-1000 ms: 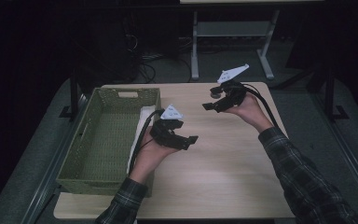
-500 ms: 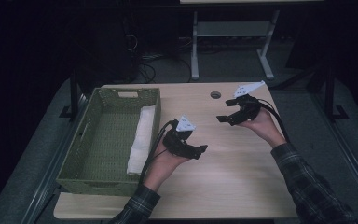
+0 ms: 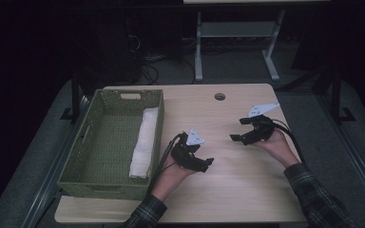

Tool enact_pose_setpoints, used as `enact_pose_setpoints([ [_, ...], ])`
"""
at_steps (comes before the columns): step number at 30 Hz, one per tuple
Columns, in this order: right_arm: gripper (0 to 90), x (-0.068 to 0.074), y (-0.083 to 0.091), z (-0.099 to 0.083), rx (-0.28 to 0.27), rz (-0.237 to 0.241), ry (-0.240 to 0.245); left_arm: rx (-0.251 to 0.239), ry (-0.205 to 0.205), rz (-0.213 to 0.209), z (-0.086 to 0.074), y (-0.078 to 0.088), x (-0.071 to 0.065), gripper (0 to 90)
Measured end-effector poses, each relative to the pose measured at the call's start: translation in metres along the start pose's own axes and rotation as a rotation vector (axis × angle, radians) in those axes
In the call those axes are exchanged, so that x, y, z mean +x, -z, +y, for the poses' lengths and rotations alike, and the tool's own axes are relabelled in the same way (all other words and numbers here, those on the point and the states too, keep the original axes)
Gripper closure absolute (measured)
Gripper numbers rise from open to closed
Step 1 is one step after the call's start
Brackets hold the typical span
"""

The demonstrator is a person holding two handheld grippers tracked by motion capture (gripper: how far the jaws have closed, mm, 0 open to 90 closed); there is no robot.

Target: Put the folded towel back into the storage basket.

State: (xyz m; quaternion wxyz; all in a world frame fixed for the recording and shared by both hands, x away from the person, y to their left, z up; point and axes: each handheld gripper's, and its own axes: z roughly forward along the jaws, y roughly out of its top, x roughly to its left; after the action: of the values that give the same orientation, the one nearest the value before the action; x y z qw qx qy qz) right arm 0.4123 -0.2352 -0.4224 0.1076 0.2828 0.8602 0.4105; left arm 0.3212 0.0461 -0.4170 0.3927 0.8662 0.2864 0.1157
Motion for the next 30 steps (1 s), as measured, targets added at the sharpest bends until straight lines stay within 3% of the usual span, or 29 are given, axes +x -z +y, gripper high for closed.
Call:
enact_pose_setpoints([
  [5, 13.8, 0.008, 0.004, -0.018, 0.021, -0.018, -0.01, 0.02, 0.02, -0.016, -0.012, -0.01, -0.001, 18.7],
  [8, 13.2, 0.011, 0.007, -0.03, 0.039, -0.015, -0.03, 0.041, 0.012, -0.018, -0.019, -0.014, 0.0, 18.1],
  [13, 12.8, 0.017, 0.014, -0.051, 0.062, -0.052, -0.051, 0.05, 0.01, -0.02, -0.028, -0.019, 0.0, 16.6],
  [19, 5.6, 0.022, 0.024, -0.072, 0.081, -0.074, -0.089, 0.08, -0.007, -0.019, -0.037, -0.025, -0.001, 14.5],
  [23, 1.9, 0.028, 0.027, -0.083, 0.127, -0.142, -0.071, 0.088, -0.007, -0.013, -0.043, -0.027, -0.001, 13.8],
  [26, 0.8, 0.031, 0.027, -0.089, 0.135, -0.138, -0.083, 0.108, -0.018, -0.015, -0.047, -0.03, -0.003, 13.2],
  [30, 0.0, 0.033, 0.023, -0.094, 0.16, -0.14, -0.093, 0.076, -0.041, -0.005, -0.051, -0.031, -0.004, 12.2],
])
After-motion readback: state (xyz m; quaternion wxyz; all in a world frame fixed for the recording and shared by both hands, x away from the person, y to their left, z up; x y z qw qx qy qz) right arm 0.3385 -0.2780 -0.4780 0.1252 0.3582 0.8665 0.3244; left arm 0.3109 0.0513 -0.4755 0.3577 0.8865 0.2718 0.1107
